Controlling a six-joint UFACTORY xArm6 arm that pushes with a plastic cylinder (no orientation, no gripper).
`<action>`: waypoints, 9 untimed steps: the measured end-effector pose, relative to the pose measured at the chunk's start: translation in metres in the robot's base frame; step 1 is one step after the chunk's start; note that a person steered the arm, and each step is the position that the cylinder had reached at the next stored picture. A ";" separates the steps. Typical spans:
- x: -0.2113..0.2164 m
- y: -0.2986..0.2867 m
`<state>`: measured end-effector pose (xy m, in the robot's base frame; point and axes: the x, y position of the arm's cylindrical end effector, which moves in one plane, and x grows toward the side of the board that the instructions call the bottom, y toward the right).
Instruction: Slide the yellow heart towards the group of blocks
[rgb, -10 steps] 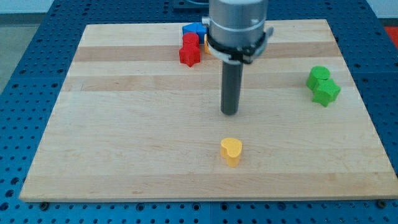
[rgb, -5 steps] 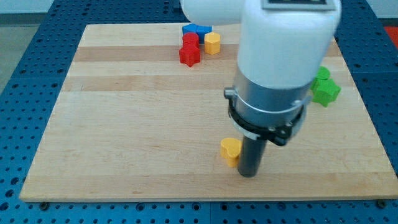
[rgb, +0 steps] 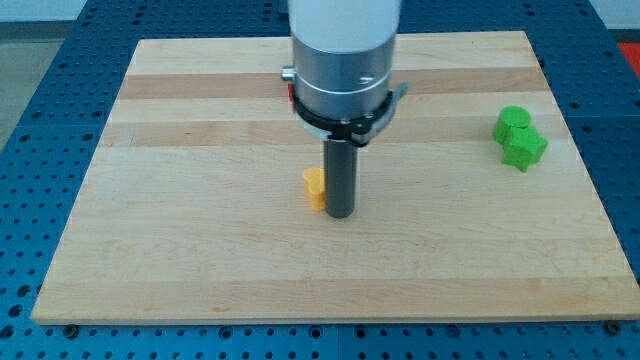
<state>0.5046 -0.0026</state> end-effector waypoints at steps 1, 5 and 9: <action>0.004 -0.023; -0.039 -0.036; -0.112 -0.028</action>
<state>0.3923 -0.0309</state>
